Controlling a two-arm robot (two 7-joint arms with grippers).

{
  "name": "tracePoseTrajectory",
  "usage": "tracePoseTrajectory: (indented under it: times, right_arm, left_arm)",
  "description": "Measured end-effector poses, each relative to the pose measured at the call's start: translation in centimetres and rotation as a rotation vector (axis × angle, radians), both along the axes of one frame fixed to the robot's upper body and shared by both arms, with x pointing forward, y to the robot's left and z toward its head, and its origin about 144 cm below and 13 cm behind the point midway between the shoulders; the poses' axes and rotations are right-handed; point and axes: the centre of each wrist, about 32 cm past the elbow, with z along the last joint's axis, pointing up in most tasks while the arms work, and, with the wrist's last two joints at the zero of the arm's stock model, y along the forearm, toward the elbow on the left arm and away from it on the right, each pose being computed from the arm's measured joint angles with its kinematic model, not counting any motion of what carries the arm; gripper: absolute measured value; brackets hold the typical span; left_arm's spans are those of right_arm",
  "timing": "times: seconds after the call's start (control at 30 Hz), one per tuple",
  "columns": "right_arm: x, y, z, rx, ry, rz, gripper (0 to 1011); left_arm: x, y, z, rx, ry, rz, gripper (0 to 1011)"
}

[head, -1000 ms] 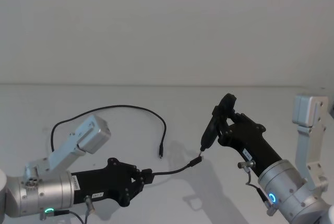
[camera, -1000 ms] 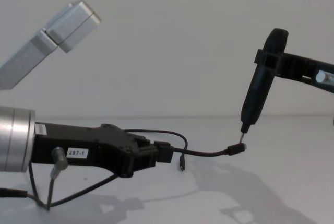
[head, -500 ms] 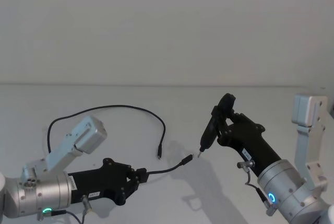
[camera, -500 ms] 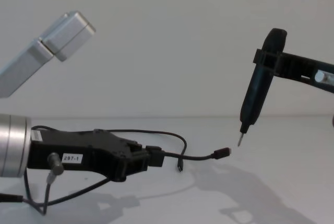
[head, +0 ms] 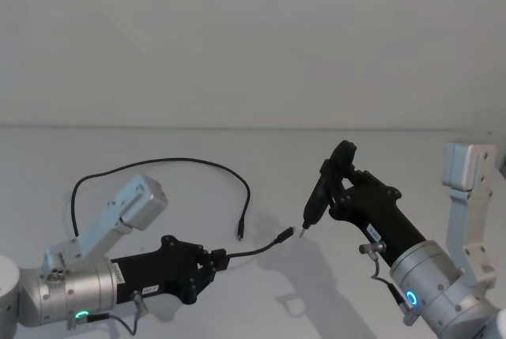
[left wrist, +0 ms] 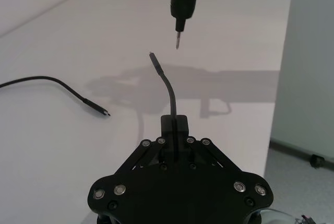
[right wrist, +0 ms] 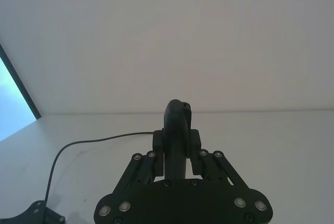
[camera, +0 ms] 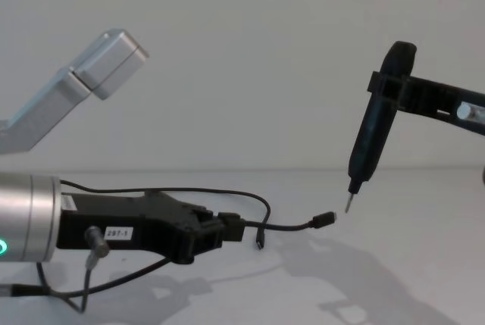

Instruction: Pick up the data cable with the one hand.

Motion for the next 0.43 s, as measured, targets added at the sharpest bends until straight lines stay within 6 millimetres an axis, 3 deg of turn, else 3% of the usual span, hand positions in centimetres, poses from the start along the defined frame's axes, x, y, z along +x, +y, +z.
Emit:
tracePoseTrajectory:
  times: [0.43]
  right_arm:
    - [0.0, 0.0, 0.0, 0.0, 0.0, 0.0, 279]
  left_arm:
    - [0.73, -0.69, 0.2, -0.028, -0.041, 0.023, 38]
